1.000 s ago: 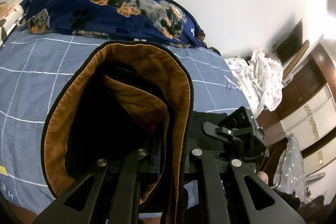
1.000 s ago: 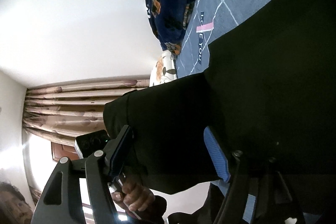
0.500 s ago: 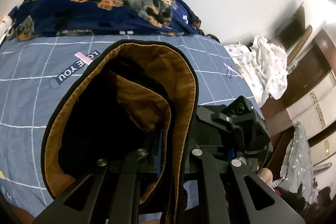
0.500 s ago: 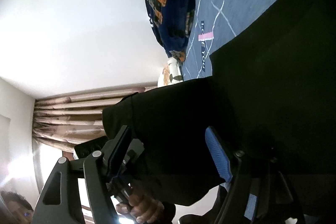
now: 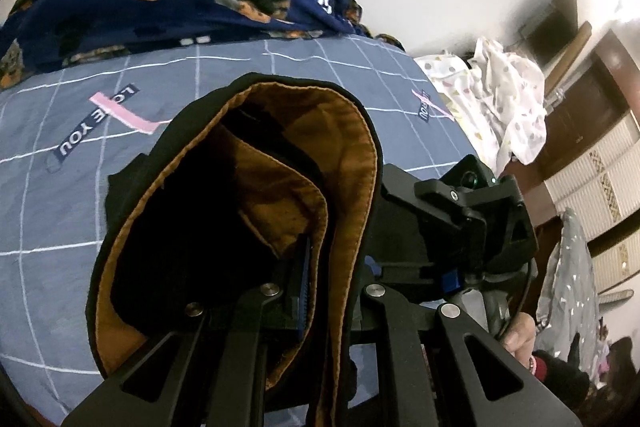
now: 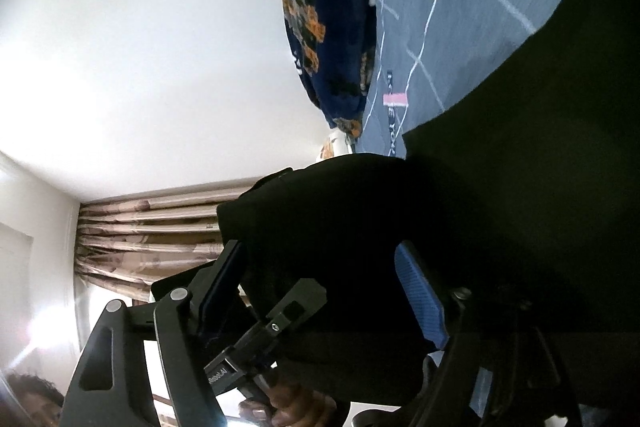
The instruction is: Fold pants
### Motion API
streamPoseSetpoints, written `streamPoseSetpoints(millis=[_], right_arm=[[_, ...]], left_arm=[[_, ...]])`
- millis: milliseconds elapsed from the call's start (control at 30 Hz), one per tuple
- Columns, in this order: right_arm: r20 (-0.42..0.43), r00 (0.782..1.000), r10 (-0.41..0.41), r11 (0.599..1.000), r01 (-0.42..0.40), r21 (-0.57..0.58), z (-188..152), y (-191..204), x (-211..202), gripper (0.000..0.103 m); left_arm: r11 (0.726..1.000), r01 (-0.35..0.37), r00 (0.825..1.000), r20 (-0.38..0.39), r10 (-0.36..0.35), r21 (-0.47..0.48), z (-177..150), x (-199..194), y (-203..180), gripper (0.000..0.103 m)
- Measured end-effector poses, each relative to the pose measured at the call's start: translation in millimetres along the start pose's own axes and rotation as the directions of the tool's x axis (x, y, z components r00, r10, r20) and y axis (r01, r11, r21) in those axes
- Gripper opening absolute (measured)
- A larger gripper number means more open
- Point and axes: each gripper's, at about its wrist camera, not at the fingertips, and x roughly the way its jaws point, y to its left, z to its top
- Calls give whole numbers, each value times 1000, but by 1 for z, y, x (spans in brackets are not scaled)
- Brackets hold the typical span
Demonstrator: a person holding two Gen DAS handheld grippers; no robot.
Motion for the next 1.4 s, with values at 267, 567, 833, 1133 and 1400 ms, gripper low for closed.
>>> streamPoseSetpoints(millis=[267,567,833,1133,1400], right_arm=[[34,999,-30,1000,30,5,11,-5,-25,76],[85,994,-69,998,70,-2,24,-9,-60,77],[117,988,-100,995,98,30,33,-22,-78,79],[82,978,-191,981,192,2,36,-19,-78,78],[-5,965,-262,965,262,-15,35,-16,-76,79]], left_arm=[[996,-39,998,-41,42,83,0,36,-34,12],[981,-10,998,-62,23,196,-5,70,-63,33],[935,250,967,-9,-256,252,8,28,-87,43],[978,75,977,183,-111,194,14,-39,-20,67],[997,28,998,48,-32,77,-33,-5,39,67]])
